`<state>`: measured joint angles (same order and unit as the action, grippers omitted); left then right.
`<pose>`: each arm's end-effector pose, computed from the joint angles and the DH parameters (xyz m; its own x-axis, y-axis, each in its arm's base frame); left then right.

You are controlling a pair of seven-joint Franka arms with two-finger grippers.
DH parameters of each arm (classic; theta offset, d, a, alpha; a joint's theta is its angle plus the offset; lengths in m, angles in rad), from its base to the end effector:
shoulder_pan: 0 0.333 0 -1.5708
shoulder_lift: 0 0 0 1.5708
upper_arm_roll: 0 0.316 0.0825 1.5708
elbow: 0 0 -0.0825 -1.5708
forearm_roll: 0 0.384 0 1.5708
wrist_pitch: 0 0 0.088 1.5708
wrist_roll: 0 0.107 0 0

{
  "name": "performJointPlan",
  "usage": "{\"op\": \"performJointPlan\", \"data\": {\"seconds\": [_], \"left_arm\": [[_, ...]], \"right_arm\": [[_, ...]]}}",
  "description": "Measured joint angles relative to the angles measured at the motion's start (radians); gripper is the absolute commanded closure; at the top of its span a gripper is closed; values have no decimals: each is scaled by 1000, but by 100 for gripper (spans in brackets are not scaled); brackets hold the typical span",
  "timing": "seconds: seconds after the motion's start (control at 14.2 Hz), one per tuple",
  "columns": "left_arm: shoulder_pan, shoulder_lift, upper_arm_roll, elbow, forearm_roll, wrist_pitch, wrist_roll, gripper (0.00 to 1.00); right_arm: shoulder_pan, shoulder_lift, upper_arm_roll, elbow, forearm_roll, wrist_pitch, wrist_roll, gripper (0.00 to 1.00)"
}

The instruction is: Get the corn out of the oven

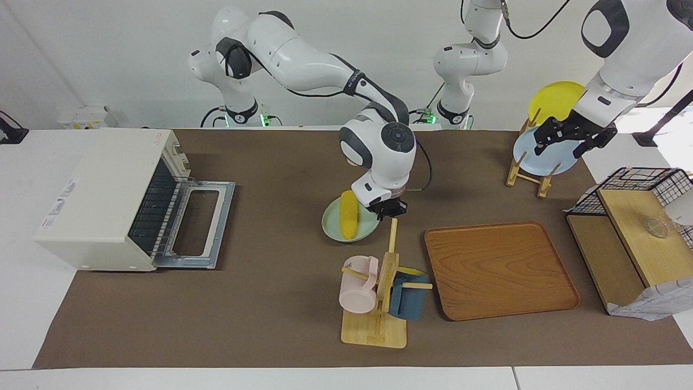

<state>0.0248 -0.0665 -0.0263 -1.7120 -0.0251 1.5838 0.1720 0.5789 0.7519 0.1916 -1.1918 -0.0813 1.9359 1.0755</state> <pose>0.5316 -0.0039 0.5952 0.9834 -0.1721 -0.0568 -0.1704 -0.9848 0.0335 0.5693 0.4897 0.3430 0.9462 -0.3203 -0.0459 -0.3217 -0.9464 -0.0294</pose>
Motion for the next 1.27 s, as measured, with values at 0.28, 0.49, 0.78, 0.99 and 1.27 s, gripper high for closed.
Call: {"op": "performJointPlan", "data": {"seconds": [0.28, 0.49, 0.78, 0.99, 1.27], "left_arm": [[-22, -30, -16, -84, 0, 74, -2, 0], [-176, -58, -26, -272, -2, 297, -171, 0], [-539, 76, -39, -375, -1, 627, -646, 0], [-691, 243, -40, -319, 1, 755, -810, 0], [-713, 388, -32, -253, 1, 854, -829, 1]], "right_arm": [[7, -5, -2, 24, 14, 38, 9, 56], [-60, -120, -35, 14, -49, -80, -136, 76], [-310, -292, -38, -269, -51, -90, -437, 100], [-454, -356, -40, -554, -69, 83, -589, 100], [-516, -366, -38, -714, -197, 155, -623, 100]]}}
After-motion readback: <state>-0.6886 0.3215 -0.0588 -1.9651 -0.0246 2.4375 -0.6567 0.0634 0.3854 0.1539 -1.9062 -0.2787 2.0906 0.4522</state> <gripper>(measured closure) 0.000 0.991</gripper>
